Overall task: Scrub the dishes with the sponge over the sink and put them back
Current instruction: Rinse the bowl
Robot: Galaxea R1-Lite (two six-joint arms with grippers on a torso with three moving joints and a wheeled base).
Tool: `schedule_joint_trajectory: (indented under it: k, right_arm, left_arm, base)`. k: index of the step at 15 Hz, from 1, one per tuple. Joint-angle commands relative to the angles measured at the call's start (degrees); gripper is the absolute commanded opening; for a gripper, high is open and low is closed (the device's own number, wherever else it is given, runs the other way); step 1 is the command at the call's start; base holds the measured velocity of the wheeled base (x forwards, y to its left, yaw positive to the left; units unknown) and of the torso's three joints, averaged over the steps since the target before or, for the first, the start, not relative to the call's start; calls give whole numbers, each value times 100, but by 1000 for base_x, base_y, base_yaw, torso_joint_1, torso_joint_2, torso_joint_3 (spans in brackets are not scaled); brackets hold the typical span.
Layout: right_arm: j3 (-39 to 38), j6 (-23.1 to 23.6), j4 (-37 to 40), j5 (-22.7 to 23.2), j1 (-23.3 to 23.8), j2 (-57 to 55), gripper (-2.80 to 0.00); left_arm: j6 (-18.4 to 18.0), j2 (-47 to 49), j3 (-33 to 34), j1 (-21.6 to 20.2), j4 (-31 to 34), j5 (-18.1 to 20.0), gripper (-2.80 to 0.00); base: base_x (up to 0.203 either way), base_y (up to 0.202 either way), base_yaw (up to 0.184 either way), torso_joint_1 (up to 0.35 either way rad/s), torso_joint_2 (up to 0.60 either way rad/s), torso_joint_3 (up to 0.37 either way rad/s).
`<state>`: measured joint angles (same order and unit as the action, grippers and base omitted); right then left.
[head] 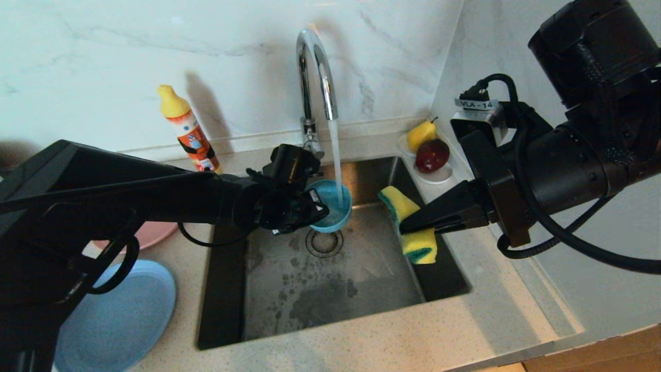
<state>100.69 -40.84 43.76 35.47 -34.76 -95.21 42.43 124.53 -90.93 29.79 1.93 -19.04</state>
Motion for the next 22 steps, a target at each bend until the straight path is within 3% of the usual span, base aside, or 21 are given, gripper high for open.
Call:
schedule_joint_trajectory:
  k: [1,10,15,18,22]
  right_arm:
    - [-6,-21,27,21,-4,-6,-280]
    - [-67,-21,27,21,4,-24,-280]
    - [-93,-21,9,3,-5,-77,-280]
    - [-85,-38,9,-14,4,-121,-280]
    - [-120,-47,18,-14,4,-68,-280]
  left_arm:
    - [28,1,-4,0,1,-12,-280]
    - [4,-77,102,-8,10,-90,-280]
    - [-255,-719,749,-57,-100,-749,-280]
    - [-885,-1491,1454,-98,-616,-928,-280]
    - [-2228,-2323,2819,-153,-2807,-1122,-280]
  base:
    - [0,0,0,0,0,0]
    - [0,0,0,0,0,0]
    - [0,0,0,0,0,0]
    - [0,0,0,0,0,0]
    - [0,0,0,0,0,0]
